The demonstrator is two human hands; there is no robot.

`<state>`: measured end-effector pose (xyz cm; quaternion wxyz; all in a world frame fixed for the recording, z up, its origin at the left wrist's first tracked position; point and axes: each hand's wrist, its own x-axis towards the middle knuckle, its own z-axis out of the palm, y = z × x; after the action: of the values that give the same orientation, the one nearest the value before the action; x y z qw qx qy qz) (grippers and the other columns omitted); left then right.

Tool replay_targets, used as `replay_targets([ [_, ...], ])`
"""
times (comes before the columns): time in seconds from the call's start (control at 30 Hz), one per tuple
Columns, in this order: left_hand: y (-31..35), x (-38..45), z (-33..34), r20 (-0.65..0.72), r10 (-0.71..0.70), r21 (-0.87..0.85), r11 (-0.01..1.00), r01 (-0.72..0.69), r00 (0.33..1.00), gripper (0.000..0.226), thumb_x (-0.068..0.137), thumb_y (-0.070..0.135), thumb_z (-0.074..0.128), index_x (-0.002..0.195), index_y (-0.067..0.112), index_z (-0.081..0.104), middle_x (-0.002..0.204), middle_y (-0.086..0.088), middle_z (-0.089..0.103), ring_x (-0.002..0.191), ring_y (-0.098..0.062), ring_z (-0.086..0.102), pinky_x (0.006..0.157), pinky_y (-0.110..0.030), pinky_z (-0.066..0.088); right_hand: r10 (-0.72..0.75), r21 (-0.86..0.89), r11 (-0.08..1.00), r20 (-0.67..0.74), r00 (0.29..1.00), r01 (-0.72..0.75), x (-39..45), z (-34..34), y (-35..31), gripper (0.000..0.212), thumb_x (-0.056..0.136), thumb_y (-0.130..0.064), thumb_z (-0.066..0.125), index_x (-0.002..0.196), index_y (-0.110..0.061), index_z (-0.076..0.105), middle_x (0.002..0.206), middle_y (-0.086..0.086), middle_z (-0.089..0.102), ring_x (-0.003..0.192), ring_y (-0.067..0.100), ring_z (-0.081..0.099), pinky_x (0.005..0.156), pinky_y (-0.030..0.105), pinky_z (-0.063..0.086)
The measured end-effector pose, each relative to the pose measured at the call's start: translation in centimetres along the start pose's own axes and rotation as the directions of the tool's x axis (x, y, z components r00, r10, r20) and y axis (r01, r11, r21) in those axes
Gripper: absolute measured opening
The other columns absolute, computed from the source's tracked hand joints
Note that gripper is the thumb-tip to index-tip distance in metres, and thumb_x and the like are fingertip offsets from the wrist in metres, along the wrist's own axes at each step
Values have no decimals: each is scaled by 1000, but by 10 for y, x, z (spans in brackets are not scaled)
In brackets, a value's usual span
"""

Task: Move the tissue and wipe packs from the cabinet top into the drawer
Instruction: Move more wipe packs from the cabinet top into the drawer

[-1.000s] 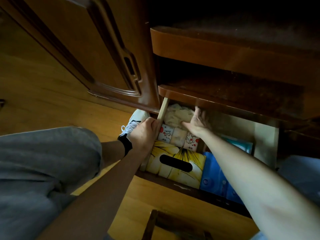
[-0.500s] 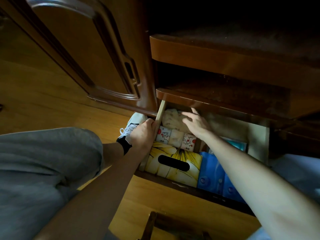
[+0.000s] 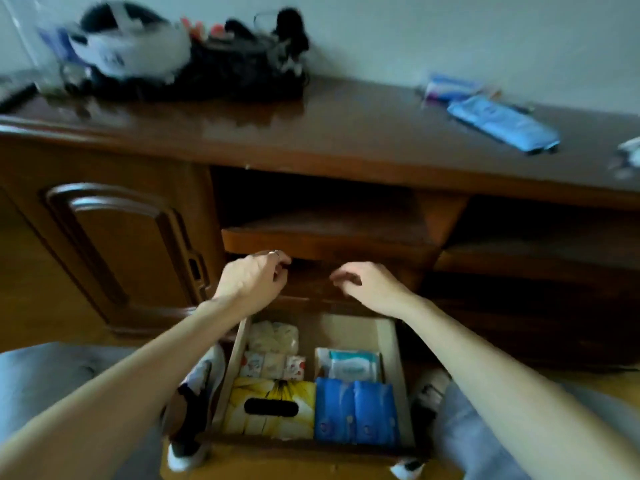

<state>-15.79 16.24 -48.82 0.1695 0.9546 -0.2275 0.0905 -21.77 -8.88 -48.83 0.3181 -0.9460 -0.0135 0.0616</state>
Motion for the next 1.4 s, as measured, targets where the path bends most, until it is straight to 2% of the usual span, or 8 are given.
replay_targets([
  [0.17,59,49,-117,-360,212,9,975,-224,909,17,93,29,59,105,32,70,87,13,70,63,-8,59,48,-20,38,-159,-167,981,-403,901,99,-30,-132,-46,18,97,-41,53,104,-50,67,93,-30,70,76,-2,67,74,31,59],
  [0.27,87,87,-152,-416,254,11,961,-275,873,17,92,28,59,104,30,70,96,10,72,84,-16,67,63,-28,49,-226,-329,944,-585,779,26,-19,-195,-50,23,95,-40,55,115,-46,64,114,-24,66,107,-4,57,85,30,50],
  [0.43,118,157,-151,-244,273,14,961,-278,931,21,92,32,55,110,34,67,103,10,63,95,-18,64,69,-31,47,99,-392,871,-449,888,-296,8,-242,-17,48,103,-53,45,144,-30,55,150,-4,53,139,24,45,108,42,40],
  [0.7,184,274,-98,-117,305,-48,949,-312,945,25,96,39,53,118,34,64,115,4,58,109,-21,58,83,-36,48,-97,-456,857,-598,795,-239,38,-281,29,37,93,-58,54,121,-38,65,116,-13,72,111,14,64,86,35,48],
  [0.87,204,317,-58,-77,366,-23,929,-369,927,45,94,47,56,136,30,52,138,-2,52,126,-22,48,100,-41,45,326,-323,727,-614,718,-606,71,-329,80,50,102,-46,49,148,-27,46,156,10,43,142,31,41,112,51,39],
  [1.1,215,353,-45,-244,578,106,814,-571,779,80,81,56,64,150,29,34,151,-2,41,138,-25,36,111,-41,32,20,-508,799,-511,859,-321,123,-342,69,21,102,-32,52,113,-36,70,117,-3,73,106,26,67,84,37,48],
  [1.23,222,383,-38,28,560,-36,828,-559,828,84,81,80,46,152,37,30,157,4,37,142,-17,34,115,-38,27,104,60,994,-474,874,-86,145,-354,69,22,98,-26,58,85,-31,75,90,-14,78,89,3,73,89,36,57],
  [1.4,208,414,-27,212,385,1,919,-394,898,99,73,95,23,153,37,31,159,6,33,146,-19,28,118,-43,23,206,-175,894,-657,725,-413,172,-379,104,25,100,-31,52,98,-38,75,132,-12,63,125,16,55,92,38,49],
])
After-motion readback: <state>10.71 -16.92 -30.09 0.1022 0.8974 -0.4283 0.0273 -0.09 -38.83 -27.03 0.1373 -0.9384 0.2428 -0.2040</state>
